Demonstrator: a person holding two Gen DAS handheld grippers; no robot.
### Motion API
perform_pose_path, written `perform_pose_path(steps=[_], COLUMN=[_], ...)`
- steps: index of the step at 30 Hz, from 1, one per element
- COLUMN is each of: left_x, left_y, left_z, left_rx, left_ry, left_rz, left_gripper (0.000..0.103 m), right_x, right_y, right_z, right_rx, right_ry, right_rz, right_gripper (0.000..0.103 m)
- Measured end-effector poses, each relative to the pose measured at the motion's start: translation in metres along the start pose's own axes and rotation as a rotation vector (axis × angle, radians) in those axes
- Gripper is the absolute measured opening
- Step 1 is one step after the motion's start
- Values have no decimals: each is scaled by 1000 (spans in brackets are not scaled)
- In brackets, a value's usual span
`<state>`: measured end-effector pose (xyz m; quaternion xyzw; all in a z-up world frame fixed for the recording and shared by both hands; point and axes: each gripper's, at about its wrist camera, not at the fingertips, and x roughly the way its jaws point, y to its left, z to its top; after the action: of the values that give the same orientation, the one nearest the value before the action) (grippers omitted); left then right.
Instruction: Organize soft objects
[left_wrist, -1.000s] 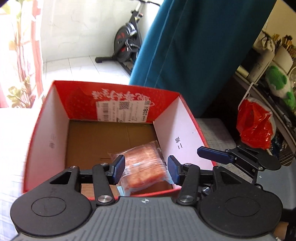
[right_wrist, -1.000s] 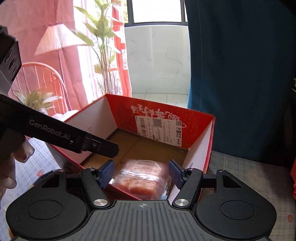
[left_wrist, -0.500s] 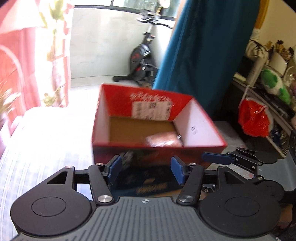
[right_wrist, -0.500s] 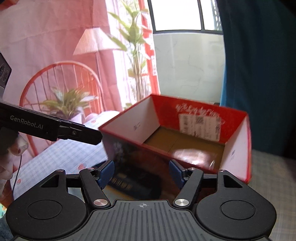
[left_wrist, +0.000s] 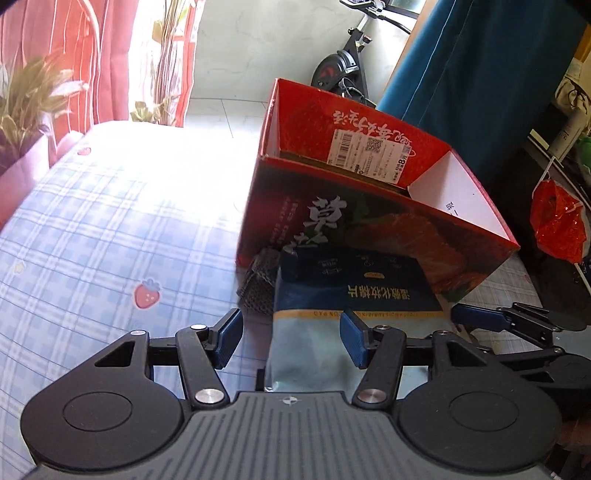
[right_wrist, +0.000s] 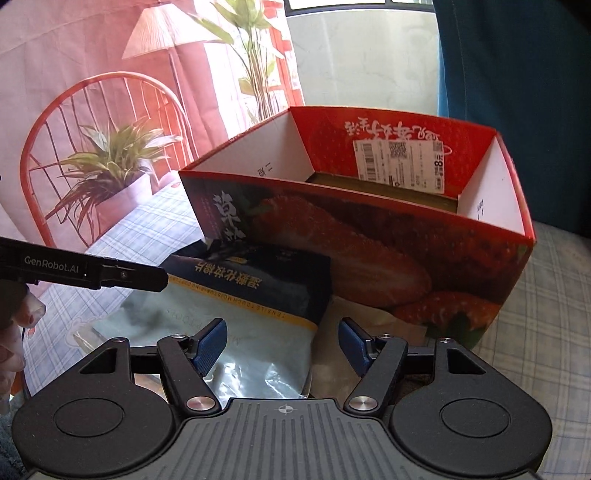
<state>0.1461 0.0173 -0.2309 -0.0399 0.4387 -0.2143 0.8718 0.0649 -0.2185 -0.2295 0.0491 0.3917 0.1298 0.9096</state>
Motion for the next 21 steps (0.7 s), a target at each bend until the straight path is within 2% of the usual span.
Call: perform_pose_path(steps=[3,6,10,12,15,17,20,21], left_x=[5,7,7,6,4,1,-8,-11], left_y=[-1,-7,-4,-1,-3,-5,-8,-9], left_z=[-7,-23,-30,-31,-30,-29,-28,-26], left_rx=[-29,-20,-72,-92,-87,-82,-70,-71], left_ry=[10,28,5,6,8,1,-22,-32], left_rz=[-55,-44,-49,-55,-52,-46,-42,-48], left_gripper=[60,59,45,42,39,37,37,37], right_x=[5,9,12,12,12,10,3,0], right_y=[-1,1,2,1,2,4,6,6], right_z=[-1,-4,-5,-4,-4,-3,-2,-2], right_rx=[11,13,13,17,13,-4,-24,-29], right_ry=[18,34,45,46,51,45,21,8], right_rz=[21,31,38,45,58,57,55,58], right_gripper=[64,64,64,63,54,40,27,26])
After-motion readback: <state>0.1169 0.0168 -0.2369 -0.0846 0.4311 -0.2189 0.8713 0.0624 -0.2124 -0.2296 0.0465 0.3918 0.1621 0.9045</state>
